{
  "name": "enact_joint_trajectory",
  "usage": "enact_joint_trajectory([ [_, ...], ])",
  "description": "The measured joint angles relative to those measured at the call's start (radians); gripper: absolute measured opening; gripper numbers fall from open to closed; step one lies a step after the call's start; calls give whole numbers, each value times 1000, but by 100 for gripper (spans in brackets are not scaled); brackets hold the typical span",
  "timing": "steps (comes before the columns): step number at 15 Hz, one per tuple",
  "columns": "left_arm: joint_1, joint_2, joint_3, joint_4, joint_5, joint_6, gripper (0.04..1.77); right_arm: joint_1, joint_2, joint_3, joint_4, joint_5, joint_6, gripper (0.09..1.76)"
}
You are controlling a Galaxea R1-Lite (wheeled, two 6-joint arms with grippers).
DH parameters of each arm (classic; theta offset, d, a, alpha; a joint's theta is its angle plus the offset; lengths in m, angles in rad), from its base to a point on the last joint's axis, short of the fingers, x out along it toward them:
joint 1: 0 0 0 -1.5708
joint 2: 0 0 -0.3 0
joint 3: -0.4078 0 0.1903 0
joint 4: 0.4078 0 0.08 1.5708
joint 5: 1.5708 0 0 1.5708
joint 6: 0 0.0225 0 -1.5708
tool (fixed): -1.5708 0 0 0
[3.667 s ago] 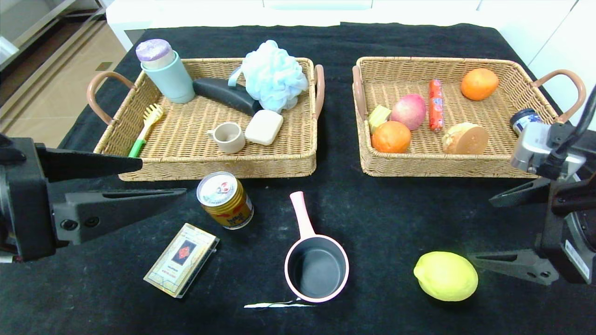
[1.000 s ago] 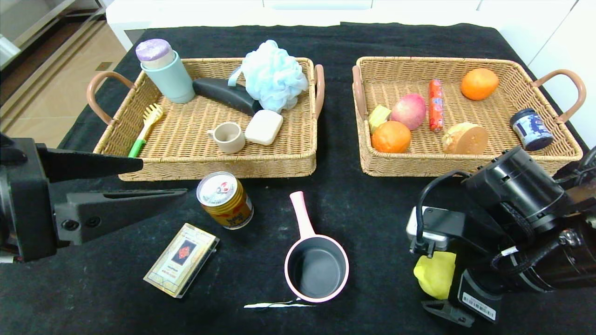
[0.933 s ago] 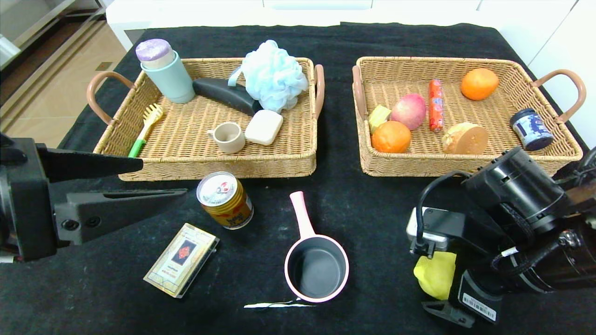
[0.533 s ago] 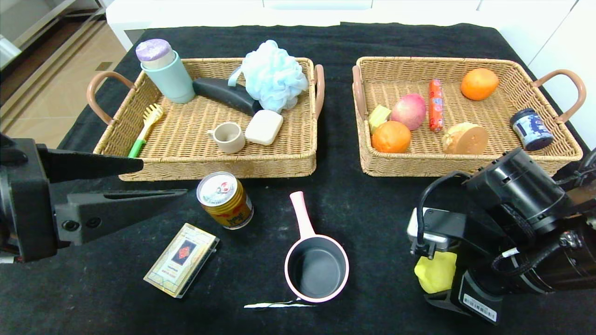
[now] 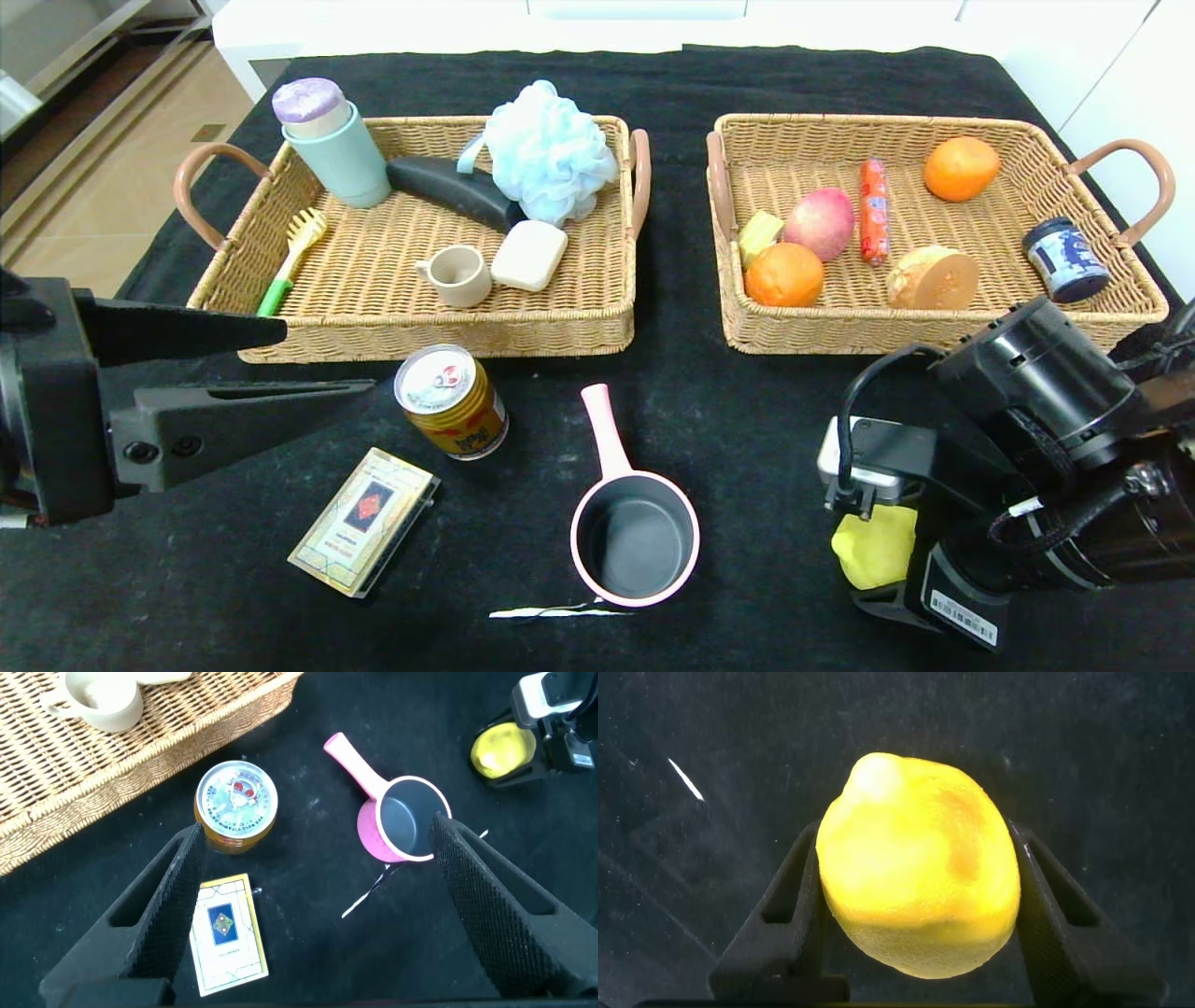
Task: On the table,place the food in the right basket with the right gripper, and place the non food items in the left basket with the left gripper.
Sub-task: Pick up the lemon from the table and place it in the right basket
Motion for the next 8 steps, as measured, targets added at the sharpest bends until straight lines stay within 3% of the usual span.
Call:
enact_joint_trajectory([
  [8,0,0,0,0,0,0,172,-13,-72,-94,0,2,52,118],
])
